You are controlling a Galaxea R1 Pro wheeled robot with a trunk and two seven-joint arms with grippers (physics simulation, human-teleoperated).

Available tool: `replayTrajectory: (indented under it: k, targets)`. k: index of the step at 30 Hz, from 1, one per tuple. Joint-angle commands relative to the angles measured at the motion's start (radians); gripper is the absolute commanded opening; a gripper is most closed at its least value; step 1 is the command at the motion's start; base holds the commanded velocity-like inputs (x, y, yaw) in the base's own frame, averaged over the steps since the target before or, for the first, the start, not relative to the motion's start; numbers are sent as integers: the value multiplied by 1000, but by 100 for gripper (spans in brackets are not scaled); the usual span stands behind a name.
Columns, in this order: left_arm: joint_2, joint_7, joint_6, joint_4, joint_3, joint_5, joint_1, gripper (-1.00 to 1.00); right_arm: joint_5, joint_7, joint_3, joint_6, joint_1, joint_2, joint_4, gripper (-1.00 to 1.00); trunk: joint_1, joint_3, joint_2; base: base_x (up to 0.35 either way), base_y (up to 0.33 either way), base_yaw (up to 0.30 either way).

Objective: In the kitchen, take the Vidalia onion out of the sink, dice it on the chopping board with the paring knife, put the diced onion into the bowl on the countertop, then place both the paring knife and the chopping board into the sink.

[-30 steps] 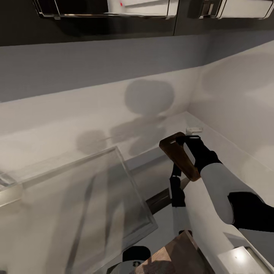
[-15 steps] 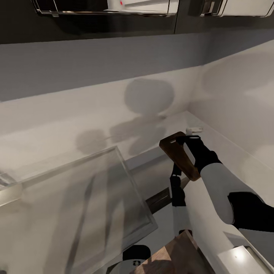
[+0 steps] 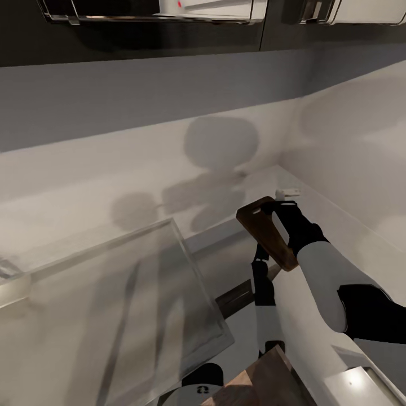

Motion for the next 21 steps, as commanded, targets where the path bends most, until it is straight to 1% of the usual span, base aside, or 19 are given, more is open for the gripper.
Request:
replayTrajectory:
  k: [1,12,21]
  targets:
    - [0,0,-1,-1,0,1,1,100,3,-3,5,8,0,-1,-1,100,0,-1,-1,9,0,0]
    - [0,0,-1,2,0,1,1,100,3,-3,5,9,0,-1,-1,100,0,-1,-1,1,0,0]
    - [0,0,-1,5,0,1,1,100,3,-3,5,10,0,0,-1,100,0,-13,-1,0,0,0]
